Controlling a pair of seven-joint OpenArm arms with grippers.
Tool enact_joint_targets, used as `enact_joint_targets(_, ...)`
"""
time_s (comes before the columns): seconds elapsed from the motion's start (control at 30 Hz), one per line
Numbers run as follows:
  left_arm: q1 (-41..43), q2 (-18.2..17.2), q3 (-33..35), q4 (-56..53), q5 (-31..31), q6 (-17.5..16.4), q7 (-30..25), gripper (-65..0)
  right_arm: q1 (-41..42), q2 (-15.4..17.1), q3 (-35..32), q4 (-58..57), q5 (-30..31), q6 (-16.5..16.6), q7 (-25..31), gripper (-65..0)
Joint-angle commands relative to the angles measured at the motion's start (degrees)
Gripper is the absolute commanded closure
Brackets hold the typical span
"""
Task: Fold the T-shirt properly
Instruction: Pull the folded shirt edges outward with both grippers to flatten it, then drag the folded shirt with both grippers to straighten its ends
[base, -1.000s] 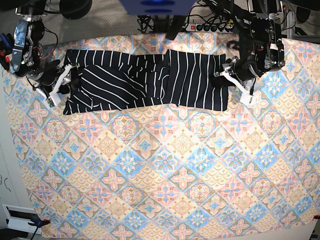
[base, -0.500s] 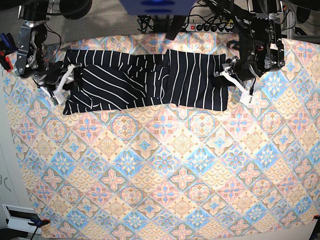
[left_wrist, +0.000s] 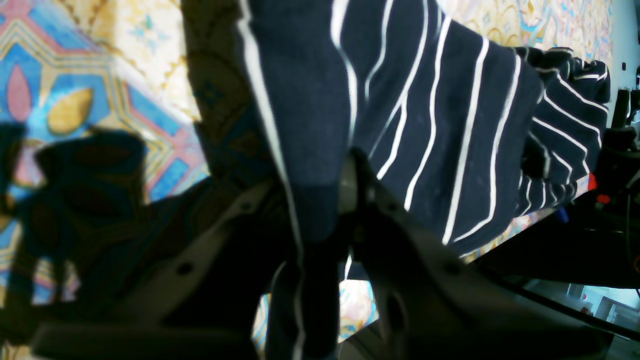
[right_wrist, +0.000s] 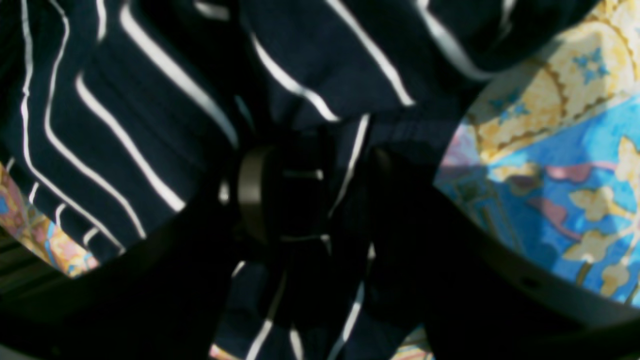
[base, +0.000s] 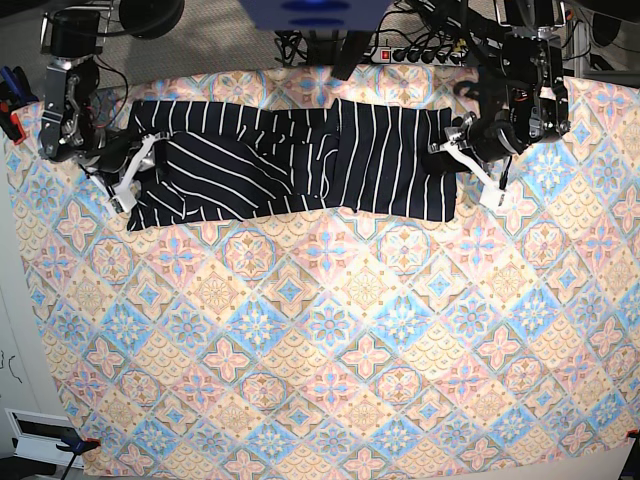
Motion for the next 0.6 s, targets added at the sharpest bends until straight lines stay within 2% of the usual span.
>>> enact_joint_targets(0.0,-0.60,-0.52,-0.19,0.77,-1.04,-0.52,-0.75,0.0,0.55,0.73,-0.61,0.35,-0.27,-0.07,-0.54,-27.0)
enact_joint_targets(0.2,-1.04,-0.52,-0.10,0.77,-1.04,-0.52,-0.58,0.0,0.55,0.73,-3.69,0.53,-0.18,-0.07,-0.89,-26.2)
enact_joint_targets(0.43,-1.13,-0.52,-0.10,0.77,-1.04,-0.52,-0.75,0.0,0.64,0.73,-5.01,0.62,-0.09,-0.07,-1.16,-8.6)
enact_joint_targets(0.57,-1.13,-0.52,-0.10,0.77,-1.04,-0.52,-0.75,0.0,0.64,0.73,-4.74,0.62,-0.09,-0.07,-1.16,-4.2)
